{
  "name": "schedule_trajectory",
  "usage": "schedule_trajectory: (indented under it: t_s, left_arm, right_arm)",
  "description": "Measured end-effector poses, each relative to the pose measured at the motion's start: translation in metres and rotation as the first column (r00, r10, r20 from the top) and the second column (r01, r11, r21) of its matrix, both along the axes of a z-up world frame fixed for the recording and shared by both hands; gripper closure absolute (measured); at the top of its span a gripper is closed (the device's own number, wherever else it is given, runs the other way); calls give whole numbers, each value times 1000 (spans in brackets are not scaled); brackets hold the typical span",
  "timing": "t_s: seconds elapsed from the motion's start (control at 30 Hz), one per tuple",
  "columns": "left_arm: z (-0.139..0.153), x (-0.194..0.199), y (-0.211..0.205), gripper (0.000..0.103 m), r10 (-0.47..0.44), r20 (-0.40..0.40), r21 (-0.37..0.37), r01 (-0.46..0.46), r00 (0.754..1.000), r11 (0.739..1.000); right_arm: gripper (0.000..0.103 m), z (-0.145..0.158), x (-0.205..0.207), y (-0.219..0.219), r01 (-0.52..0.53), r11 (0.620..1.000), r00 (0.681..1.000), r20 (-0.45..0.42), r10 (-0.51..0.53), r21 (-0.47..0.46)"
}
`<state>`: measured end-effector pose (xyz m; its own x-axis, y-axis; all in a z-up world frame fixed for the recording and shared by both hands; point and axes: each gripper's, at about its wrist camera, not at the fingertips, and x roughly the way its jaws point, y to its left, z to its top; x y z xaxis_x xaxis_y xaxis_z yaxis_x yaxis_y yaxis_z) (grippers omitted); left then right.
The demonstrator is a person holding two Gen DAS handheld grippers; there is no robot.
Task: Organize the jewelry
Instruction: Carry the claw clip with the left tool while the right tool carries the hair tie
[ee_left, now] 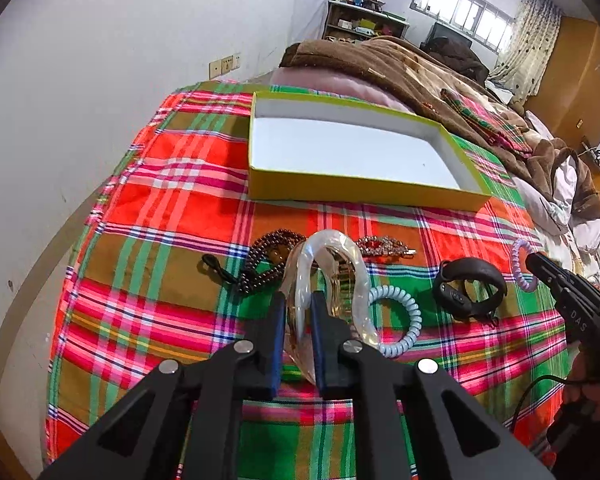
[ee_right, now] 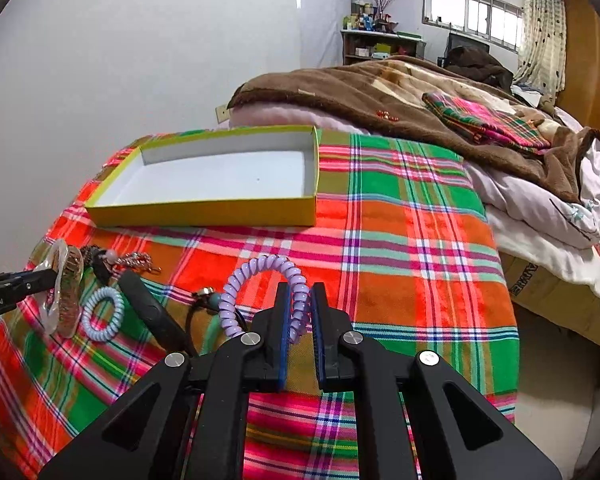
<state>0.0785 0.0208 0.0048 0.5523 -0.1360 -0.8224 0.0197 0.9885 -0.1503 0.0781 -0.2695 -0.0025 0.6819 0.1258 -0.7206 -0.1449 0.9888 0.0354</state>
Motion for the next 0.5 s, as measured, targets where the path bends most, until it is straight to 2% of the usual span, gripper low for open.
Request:
schedule_trajectory:
  t_s: [0.5]
  left_arm:
    - [36, 22, 6, 90, -20, 73, -4, 20, 997, 1000]
  right_arm:
    - [93, 38, 14, 11, -12, 1000, 998, 69, 12, -5]
